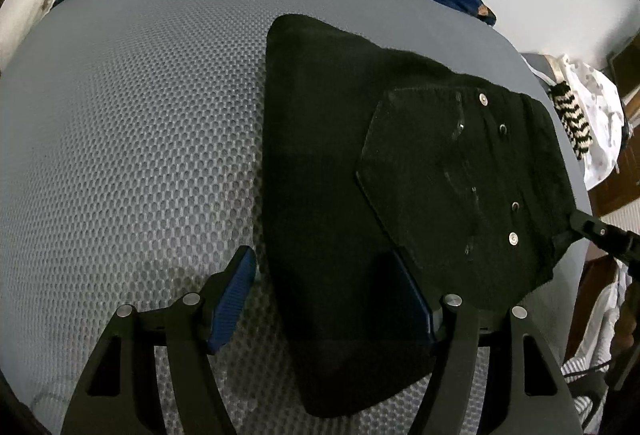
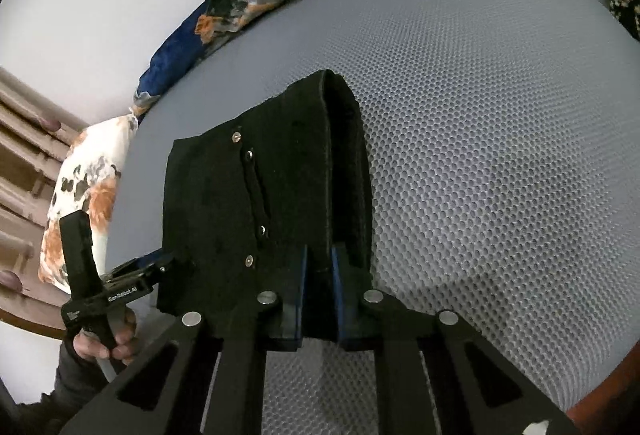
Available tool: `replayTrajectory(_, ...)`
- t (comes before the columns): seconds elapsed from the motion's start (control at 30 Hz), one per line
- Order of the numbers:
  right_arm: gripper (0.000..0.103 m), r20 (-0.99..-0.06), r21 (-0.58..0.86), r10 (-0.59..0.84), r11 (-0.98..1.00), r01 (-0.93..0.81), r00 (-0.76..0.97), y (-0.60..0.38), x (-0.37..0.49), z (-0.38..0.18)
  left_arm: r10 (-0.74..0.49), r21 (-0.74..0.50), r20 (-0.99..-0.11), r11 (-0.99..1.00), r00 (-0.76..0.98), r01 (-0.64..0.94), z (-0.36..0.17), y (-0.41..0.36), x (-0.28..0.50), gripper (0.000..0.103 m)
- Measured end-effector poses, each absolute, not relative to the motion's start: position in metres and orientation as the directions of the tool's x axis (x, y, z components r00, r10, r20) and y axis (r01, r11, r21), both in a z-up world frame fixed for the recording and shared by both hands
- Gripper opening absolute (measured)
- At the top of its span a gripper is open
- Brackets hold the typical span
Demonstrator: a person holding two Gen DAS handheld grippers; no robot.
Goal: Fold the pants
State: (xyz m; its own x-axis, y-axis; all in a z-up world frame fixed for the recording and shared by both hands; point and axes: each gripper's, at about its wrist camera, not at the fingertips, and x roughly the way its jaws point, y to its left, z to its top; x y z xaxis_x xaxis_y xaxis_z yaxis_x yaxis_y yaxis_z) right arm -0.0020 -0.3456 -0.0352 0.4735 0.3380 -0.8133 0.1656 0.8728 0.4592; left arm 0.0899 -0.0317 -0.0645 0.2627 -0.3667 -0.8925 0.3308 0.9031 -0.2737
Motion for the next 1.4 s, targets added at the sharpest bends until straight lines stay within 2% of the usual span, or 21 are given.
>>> replayTrajectory(0.17, 0.01, -0.841, 0.42, 0.303, 0.887, 0.189, 0.449, -0.344, -0.01, -0.045, -0.344, -0.243, -0.9, 0.905, 0.267, 0.348, -0.066, -0.027, 0.078, 0.069)
replayTrajectory(0.3, 0.01, -0.837, 0.456, 0.328, 0.861, 0.225, 0.439, -0.353, -0.011, -0.061, -0.317, -0.204, -0.904, 0.91, 0.288, 0.362, -0.066, -0.032, 0.074, 0.07)
replayTrajectory(0.63, 0.014, -0.851, 0.428, 0.32, 0.882, 0.198, 0.417, -0.348, -0.003, -0.053, -0.296, -0.18, -0.905, 0.917, 0.306, 0.355, -0.068, -0.053, 0.074, 0.074)
replayTrajectory(0.77, 0.016, -0.861, 0.398, 0.3, 0.9, 0.179, 0.411, -0.344, 0.001, -0.045, -0.281, -0.164, -0.906, 0.922, 0.317, 0.349, -0.07, -0.055, 0.073, 0.079)
replayTrajectory(0.97, 0.027, -0.863, 0.365, 0.265, 0.916, 0.167, 0.431, -0.342, 0.004, -0.03, -0.28, -0.16, -0.904, 0.923, 0.322, 0.351, -0.071, -0.055, 0.074, 0.08)
replayTrajectory(1.03, 0.036, -0.864, 0.346, 0.245, 0.924, 0.164, 0.44, -0.343, 0.007, -0.026, -0.28, -0.16, -0.903, 0.923, 0.325, 0.35, -0.07, -0.055, 0.074, 0.08)
replayTrajectory(1.23, 0.039, -0.864, 0.341, 0.237, 0.925, 0.169, 0.445, -0.346, 0.022, -0.028, -0.285, -0.164, -0.903, 0.921, 0.323, 0.353, -0.071, -0.05, 0.073, 0.08)
replayTrajectory(1.4, 0.043, -0.871, 0.346, 0.246, 0.921, 0.176, 0.425, -0.345, 0.03, -0.038, -0.286, -0.169, -0.903, 0.923, 0.321, 0.346, -0.073, -0.047, 0.075, 0.084)
